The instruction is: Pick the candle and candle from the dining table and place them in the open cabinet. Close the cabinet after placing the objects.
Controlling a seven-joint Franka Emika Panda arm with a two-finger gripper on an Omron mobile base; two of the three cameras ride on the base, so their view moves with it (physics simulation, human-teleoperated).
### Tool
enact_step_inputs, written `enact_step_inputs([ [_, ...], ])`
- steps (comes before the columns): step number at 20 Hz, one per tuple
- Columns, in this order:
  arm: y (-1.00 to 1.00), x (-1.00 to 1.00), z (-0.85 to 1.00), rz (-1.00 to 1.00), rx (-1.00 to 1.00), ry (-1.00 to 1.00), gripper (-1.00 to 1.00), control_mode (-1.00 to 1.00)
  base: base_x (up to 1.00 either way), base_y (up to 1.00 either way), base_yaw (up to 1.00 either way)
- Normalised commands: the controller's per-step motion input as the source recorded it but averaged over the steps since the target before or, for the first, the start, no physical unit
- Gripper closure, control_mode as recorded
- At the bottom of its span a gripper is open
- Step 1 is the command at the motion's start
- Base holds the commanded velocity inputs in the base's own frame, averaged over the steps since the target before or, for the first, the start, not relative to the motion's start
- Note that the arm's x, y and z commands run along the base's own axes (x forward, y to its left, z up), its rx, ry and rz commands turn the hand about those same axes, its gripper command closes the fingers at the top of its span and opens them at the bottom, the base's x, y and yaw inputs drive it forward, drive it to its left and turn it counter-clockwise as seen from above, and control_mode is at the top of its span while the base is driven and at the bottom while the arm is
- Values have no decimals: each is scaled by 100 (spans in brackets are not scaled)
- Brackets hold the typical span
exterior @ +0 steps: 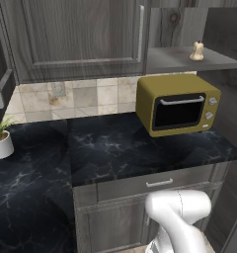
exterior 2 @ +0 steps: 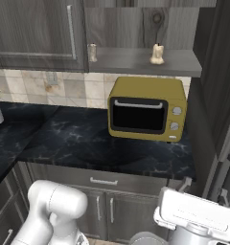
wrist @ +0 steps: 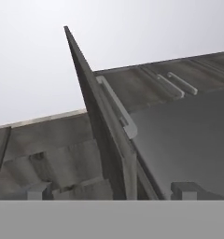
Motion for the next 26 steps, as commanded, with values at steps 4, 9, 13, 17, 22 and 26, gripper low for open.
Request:
enact_step_inputs([
  [4, 0, 17, 0, -5, 0, 0, -100, -100, 0, 0, 0],
  [9, -6, 13, 5, -2, 0, 0, -100, -100, 0, 0, 0],
  [13, -21, 1, 11, 0, 0, 0, -100, -100, 0, 0, 0],
  [17, -23, 0, 13, -1, 0, 0, -100, -100, 0, 0, 0],
  [22, -14, 1, 11, 0, 0, 0, -100, -100, 0, 0, 0],
  [26, -1, 5, 14, 0, -1, 0, -100, -100, 0, 0, 0],
])
